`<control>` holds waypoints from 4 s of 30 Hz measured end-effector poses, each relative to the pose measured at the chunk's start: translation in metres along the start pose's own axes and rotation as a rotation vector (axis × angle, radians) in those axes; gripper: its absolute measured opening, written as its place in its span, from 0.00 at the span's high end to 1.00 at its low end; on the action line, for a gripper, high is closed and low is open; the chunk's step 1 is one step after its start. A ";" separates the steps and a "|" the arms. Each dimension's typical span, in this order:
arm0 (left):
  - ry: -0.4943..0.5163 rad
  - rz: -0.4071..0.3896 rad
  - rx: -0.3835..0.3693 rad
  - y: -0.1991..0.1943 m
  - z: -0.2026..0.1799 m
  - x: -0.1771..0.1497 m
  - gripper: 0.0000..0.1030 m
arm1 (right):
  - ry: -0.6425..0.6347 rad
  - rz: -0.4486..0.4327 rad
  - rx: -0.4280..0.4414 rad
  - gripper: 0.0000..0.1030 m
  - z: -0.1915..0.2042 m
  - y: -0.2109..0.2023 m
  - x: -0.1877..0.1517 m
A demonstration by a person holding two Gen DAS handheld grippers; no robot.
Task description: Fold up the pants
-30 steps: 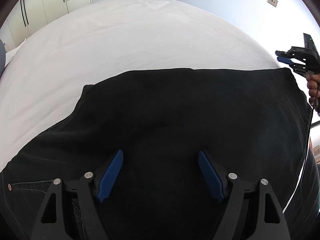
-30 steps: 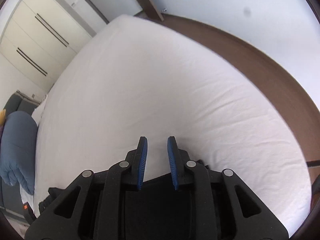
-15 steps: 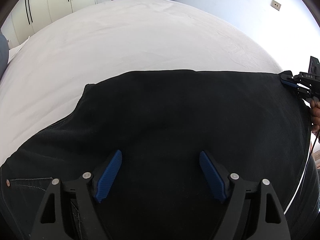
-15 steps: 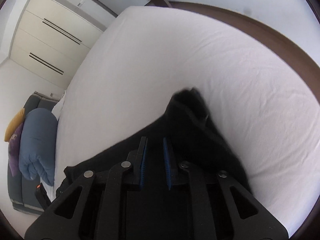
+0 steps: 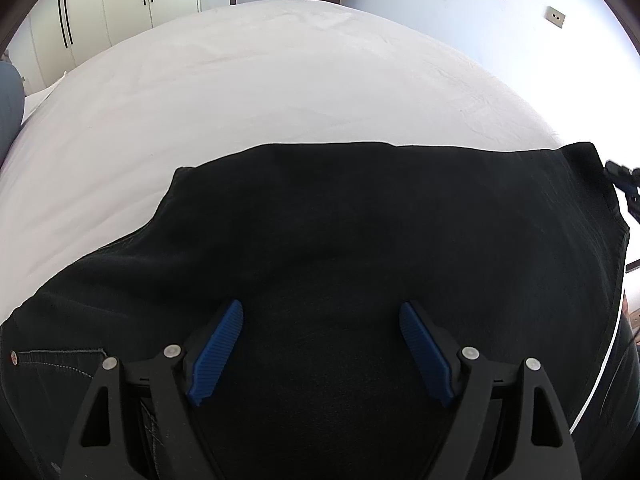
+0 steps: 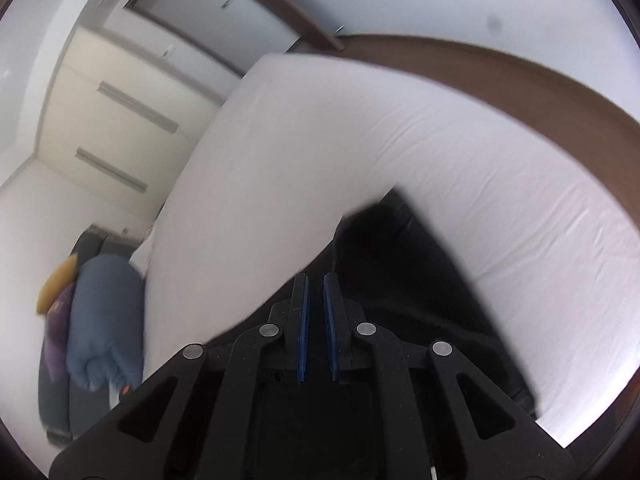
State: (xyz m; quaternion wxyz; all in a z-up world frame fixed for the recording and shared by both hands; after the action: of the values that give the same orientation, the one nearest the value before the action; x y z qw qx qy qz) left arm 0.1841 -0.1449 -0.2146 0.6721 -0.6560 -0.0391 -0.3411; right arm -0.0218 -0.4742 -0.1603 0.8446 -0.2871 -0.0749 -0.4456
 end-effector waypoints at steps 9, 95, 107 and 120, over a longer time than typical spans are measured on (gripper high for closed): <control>-0.006 -0.005 0.007 -0.007 -0.002 -0.001 0.19 | 0.029 0.080 -0.110 1.00 -0.064 -0.007 -0.046; -0.106 0.051 0.297 -0.056 0.066 -0.066 0.17 | 0.127 -0.175 -0.210 0.52 -0.094 -0.074 -0.129; -0.023 0.056 0.159 -0.046 -0.045 -0.035 0.17 | 0.402 -0.226 0.025 0.52 -0.130 -0.057 -0.128; -0.050 0.106 0.115 -0.031 -0.050 -0.042 0.14 | 0.517 -0.332 0.208 0.53 -0.130 -0.019 -0.109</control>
State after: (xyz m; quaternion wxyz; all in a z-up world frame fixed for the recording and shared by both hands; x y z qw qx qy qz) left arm 0.1169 -0.1704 -0.2161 0.7247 -0.6258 -0.0405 -0.2856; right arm -0.1183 -0.4763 -0.3012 0.7763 -0.0602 0.0512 -0.6254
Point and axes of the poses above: each gripper's, at about its wrist camera, not at the fingertips, and y roughly the way its jaws point, z to its left, x to its top, the point moved 10 cm from there along y, roughly the way its jaws point, and after that the axes turned 15 degrees about x, right-handed, at the moved point
